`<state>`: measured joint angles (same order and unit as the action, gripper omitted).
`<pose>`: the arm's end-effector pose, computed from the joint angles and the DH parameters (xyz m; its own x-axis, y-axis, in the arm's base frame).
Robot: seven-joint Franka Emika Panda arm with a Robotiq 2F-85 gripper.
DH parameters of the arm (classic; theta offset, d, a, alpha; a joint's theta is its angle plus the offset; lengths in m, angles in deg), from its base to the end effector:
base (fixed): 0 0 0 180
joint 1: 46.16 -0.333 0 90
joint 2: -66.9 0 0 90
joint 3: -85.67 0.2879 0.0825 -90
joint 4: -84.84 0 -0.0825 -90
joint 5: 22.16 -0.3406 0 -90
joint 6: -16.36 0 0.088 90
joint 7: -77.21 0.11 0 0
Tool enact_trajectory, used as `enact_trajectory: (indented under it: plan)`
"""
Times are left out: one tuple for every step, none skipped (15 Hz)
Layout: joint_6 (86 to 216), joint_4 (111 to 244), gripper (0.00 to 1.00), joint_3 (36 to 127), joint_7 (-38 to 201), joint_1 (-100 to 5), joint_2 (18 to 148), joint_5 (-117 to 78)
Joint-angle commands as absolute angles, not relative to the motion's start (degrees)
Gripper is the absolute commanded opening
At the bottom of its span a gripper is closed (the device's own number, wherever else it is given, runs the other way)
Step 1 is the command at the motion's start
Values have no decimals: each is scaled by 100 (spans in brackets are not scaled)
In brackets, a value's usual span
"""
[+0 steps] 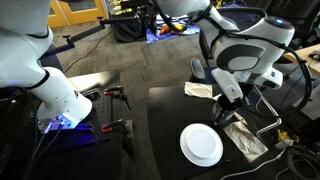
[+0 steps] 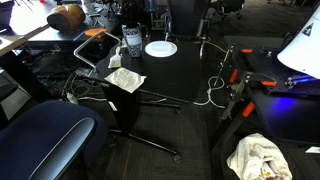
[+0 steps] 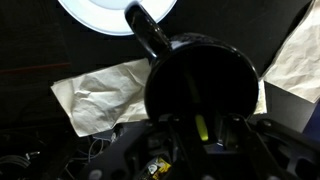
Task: Remove the marker from the mug and put it on the table
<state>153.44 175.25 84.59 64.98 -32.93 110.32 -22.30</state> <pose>0.6349 -0.1602 0.2043 0.9981 -0.0319 0.0531 -0.0331 -0.9992 0.0230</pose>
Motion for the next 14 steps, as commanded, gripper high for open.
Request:
enact_trajectory:
  plan:
    - [15452, 17400, 8, 8593, 6262, -3181, 11130, -2427]
    - [15457, 17412, 2, 8599, 6267, -3181, 11126, -2436]
    - [15480, 17444, 0, 8606, 6265, -3177, 11112, -2448]
    - [15488, 17459, 2, 8610, 6265, -3172, 11099, -2460]
    - [15504, 17497, 4, 8607, 6281, -3168, 11072, -2471]
    - [15522, 17533, 4, 8595, 6302, -3168, 11044, -2476]
    - [15538, 17608, 4, 8604, 6303, -3150, 10977, -2511]
    - [15570, 17693, 4, 8609, 6307, -3135, 10905, -2546]
    - [15637, 17815, 4, 8600, 6311, -3131, 10801, -2561]
    - [15705, 17900, 4, 8597, 6310, -3128, 10728, -2575]
    - [15784, 18020, 4, 8599, 6299, -3118, 10621, -2584]
    - [15878, 18121, 4, 8599, 6305, -3112, 10535, -2596]
    - [15934, 18228, 4, 8599, 6304, -3108, 10432, -2606]
    - [16022, 18344, 4, 8603, 6303, -3100, 10323, -2624]
